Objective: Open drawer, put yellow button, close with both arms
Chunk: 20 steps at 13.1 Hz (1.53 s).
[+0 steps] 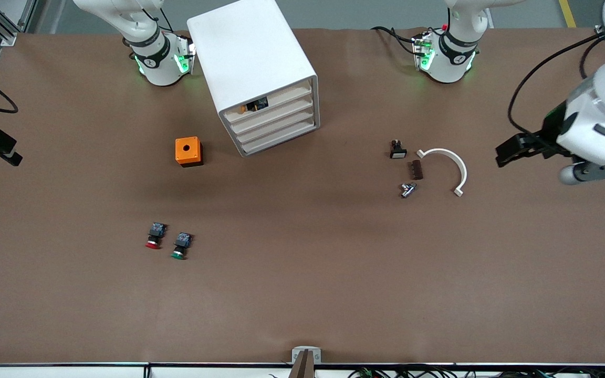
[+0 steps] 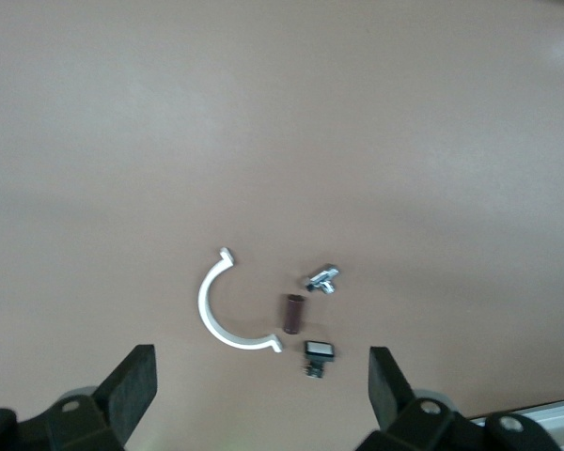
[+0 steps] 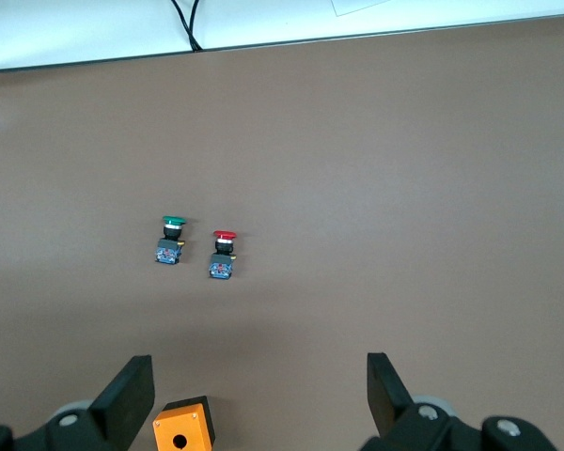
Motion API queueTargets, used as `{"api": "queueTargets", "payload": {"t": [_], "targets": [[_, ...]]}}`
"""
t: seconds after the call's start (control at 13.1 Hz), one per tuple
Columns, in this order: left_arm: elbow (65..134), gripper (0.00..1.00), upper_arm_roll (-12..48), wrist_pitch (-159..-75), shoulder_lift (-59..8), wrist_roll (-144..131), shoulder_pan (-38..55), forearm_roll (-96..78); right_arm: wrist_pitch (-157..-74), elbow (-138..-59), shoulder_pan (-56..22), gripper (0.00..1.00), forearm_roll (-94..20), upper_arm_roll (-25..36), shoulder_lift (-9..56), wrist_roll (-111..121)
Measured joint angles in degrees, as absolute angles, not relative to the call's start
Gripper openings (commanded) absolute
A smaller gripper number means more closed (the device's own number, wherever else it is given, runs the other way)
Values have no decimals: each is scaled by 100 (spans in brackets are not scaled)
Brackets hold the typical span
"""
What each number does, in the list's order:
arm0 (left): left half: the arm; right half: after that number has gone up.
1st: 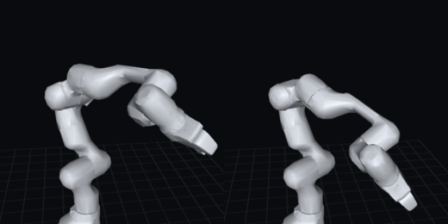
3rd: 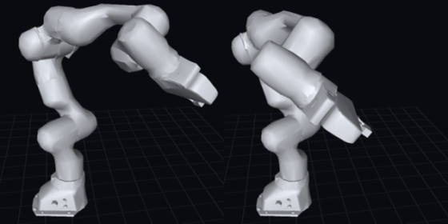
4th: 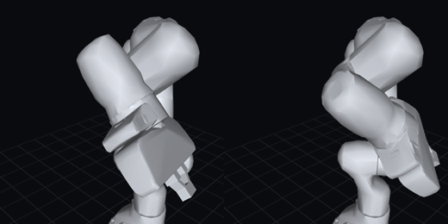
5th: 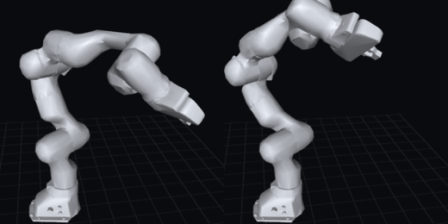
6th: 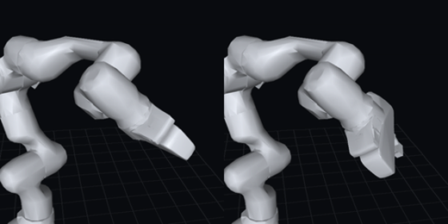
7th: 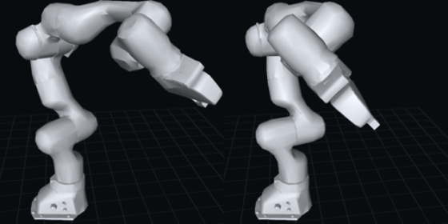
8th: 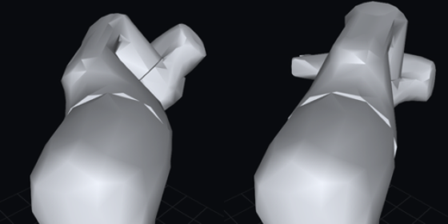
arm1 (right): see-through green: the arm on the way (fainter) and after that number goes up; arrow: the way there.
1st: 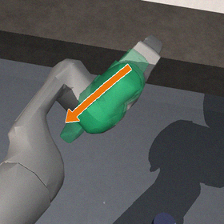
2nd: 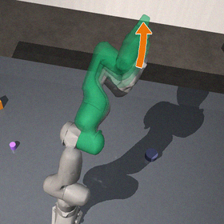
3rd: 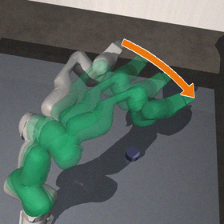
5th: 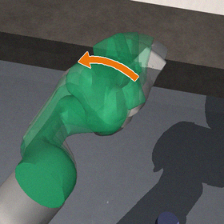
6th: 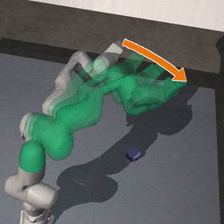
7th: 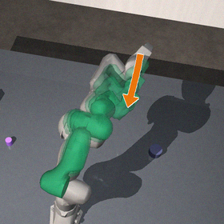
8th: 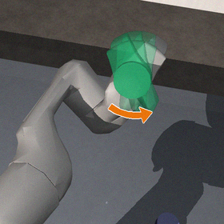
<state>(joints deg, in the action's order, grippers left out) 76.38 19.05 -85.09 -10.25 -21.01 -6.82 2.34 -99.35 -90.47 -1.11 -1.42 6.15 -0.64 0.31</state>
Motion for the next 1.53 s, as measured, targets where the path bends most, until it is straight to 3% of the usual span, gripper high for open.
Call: {"api": "queueTargets", "payload": {"t": [0.31, 0.54, 0.99, 1.53], "targets": [[7675, 99, 1876, -8392, -900, -1538, -814, 234, -9936, -9048, -112, 100, -142, 614, -64, 31], [7936, 99, 1097, -8400, -647, -1475, -128, 234, -9941, -9048, -112, 100, -142, 613, -64, 31], [8778, 99, 341, -8564, 21, -1260, 387, 185, -9942, -9048, -112, 100, -142, 612, -64, 31], [9024, 99, 211, -8727, 286, -1148, 388, 157, -9942, -9048, -113, 100, -142, 612, -64, 31]]}}
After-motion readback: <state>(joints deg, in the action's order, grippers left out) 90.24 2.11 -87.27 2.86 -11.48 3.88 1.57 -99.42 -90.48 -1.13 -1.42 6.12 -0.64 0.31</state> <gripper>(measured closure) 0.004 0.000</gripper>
